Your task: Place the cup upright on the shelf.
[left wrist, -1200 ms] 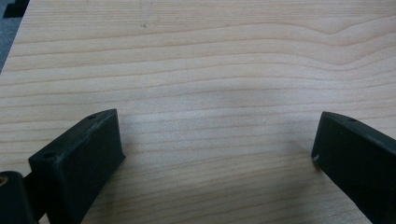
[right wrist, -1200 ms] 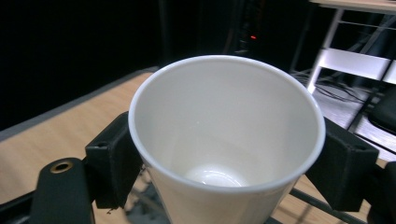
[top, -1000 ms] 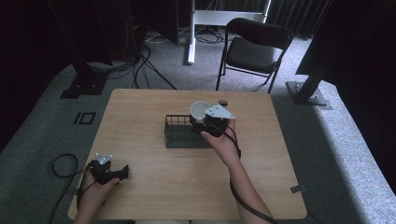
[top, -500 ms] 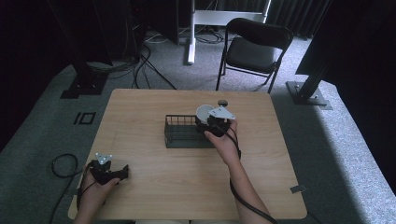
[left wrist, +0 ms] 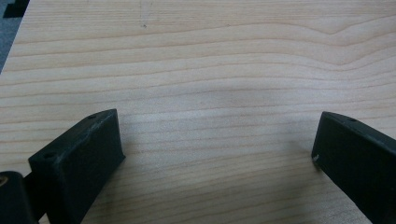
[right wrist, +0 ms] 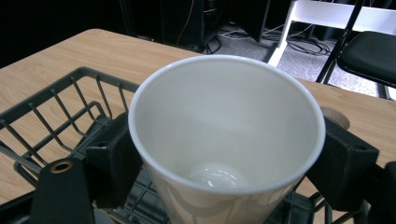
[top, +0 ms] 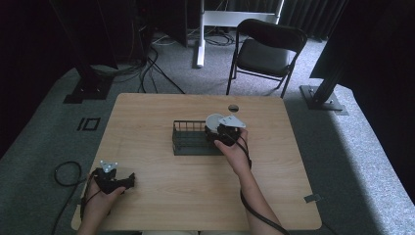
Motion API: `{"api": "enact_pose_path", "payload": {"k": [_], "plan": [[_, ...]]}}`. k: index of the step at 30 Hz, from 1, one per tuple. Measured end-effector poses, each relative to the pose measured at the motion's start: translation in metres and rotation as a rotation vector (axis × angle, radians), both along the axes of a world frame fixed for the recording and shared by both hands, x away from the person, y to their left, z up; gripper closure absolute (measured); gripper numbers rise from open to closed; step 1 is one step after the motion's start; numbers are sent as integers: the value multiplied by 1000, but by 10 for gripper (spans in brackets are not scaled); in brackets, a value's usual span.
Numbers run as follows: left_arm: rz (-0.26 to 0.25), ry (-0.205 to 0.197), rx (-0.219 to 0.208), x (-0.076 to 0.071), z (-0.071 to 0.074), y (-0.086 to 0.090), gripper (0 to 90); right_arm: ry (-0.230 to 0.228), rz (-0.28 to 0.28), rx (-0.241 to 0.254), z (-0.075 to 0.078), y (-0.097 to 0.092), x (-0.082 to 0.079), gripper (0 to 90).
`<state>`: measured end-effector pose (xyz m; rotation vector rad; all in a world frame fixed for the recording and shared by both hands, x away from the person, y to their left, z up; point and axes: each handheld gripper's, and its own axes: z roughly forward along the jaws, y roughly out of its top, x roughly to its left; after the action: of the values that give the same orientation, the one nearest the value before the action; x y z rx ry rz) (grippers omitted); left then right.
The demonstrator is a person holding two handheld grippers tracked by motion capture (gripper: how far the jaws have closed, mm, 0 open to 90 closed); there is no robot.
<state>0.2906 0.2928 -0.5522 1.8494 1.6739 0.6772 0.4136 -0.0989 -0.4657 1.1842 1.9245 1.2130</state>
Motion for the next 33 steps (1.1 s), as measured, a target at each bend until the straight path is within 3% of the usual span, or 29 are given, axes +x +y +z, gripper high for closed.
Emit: {"api": "enact_pose_path", "payload": {"k": [11,14,17,33], "plan": [[0,0,0,0,0,0,21,-7,-8,11,-4,1,0,196],[0,0,0,0,0,0,20,-11,15,9,-4,0,2,190],[0,0,0,0,0,0,21,-9,23,-5,-5,0,3,123],[0,0,0,0,0,0,20,3,49,7,1,-15,-11,110]]}}
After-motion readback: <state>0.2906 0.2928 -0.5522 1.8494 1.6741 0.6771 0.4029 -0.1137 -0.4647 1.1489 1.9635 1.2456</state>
